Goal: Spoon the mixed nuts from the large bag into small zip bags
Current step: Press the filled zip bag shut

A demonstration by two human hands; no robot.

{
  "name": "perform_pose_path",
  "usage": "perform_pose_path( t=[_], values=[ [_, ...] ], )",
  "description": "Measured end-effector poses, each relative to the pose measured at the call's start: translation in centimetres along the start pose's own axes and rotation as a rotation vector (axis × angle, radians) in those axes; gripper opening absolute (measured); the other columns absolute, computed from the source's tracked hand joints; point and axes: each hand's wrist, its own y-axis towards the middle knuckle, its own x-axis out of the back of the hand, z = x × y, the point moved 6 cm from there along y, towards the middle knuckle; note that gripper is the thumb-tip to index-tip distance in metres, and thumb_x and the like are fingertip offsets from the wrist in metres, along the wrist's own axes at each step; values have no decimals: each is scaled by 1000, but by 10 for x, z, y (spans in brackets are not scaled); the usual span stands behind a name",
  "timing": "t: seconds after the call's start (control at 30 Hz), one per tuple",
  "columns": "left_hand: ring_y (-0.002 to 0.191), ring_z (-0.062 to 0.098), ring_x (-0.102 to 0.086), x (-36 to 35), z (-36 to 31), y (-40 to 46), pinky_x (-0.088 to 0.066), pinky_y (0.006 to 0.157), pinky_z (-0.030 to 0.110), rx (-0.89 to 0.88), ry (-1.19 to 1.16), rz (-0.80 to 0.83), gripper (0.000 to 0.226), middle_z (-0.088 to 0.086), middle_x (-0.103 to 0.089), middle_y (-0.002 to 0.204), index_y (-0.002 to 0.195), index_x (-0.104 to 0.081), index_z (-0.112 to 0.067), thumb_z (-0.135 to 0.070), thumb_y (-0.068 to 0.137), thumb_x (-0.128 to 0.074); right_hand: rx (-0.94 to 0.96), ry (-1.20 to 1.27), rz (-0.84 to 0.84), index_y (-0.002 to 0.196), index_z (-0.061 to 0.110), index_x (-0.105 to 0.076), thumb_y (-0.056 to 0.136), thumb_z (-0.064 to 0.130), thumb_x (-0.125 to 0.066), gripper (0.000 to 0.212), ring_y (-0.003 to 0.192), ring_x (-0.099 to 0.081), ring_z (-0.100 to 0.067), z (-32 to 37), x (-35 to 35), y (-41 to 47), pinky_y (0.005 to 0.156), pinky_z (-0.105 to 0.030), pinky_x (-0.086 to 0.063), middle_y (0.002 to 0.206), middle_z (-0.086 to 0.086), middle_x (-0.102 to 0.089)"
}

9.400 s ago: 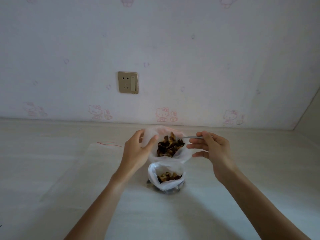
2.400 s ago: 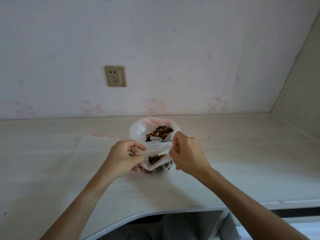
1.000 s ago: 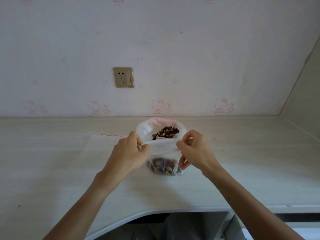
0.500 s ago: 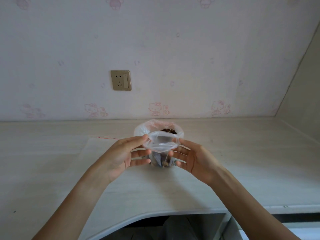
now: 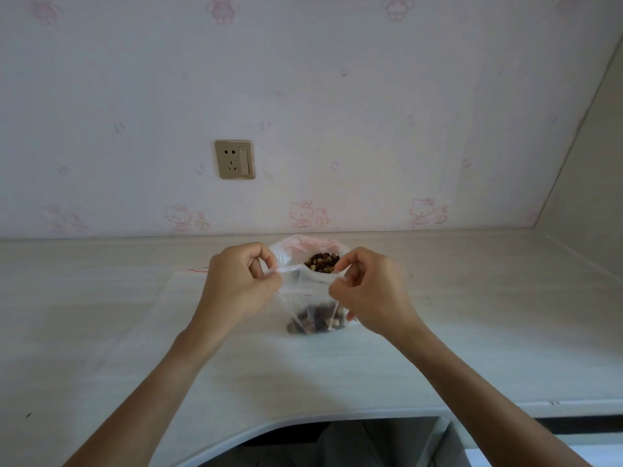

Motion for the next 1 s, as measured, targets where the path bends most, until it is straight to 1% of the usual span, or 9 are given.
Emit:
perform_pose_path(
  t=[0.1,0.2,0.27,0.33,0.43,0.63,0.73,0.83,1.0],
  values=[
    [54,13,-58,2,-13,-3,-58,62,40,-129,229,-52,33,-8,-55,48,66,-62,-31,0,74,-69,60,-243,-59,90,22,-61,80,6,-63,19,48,-55,-9,9,1,1,47,-25,-47,53,7,-59],
    [49,13,-56,-2,-9,3,-62,65,45,-43,209,19,29,-10,-48,42,68,-70,-29,-5,84,-70,-79,-244,70,84,7,-67,89,11,-59,10,42,-65,-16,0,0,7,47,-24,-50,60,-13,-68],
    [44,12,-54,-9,-4,4,-65,66,47,70,95,117,20,-10,-44,42,80,-78,-23,-9,91,-68,-212,-126,182,88,-4,-69,93,10,-56,19,44,-68,-20,-10,-2,8,56,-35,-58,62,-21,-67],
    [42,7,-48,-12,-2,3,-66,62,45,146,-15,178,15,-11,-40,45,85,-80,-14,-17,94,-69,-295,54,253,90,-2,-71,97,9,-59,18,52,-70,-22,-14,-2,8,58,-40,-63,63,-14,-65],
    [49,11,-53,-15,-5,0,-66,62,42,190,-153,270,23,-2,-48,52,86,-80,-10,-28,94,-70,-357,355,348,95,4,-75,98,19,-68,17,71,-75,-29,-15,-3,7,63,-42,-63,75,-12,-69],
    [62,11,-66,-13,-13,0,-66,63,43,116,-217,238,19,2,-60,69,87,-82,-14,-28,97,-71,-329,559,484,90,12,-80,92,23,-76,12,89,-74,-26,-14,-5,6,70,-37,-61,96,-13,-75],
    [58,13,-66,-11,-14,2,-66,62,45,112,-298,178,11,-1,-59,62,87,-83,-22,-22,94,-76,-303,569,427,86,9,-75,87,16,-81,9,80,-73,-26,-15,-2,8,65,-35,-61,90,-14,-74],
    [50,16,-66,-7,-15,5,-66,61,46,85,-249,87,19,-5,-52,50,83,-83,-27,-11,91,-78,-186,476,246,79,6,-67,85,3,-80,15,57,-67,-24,-8,6,13,51,-36,-58,73,-11,-67],
    [46,17,-68,3,-29,13,-63,60,37,-57,69,16,35,-9,-46,40,75,-77,-30,4,80,-74,85,-56,-56,76,19,-55,85,-10,-58,30,37,-54,-14,22,19,16,33,-35,-46,47,9,-52]
  ],
)
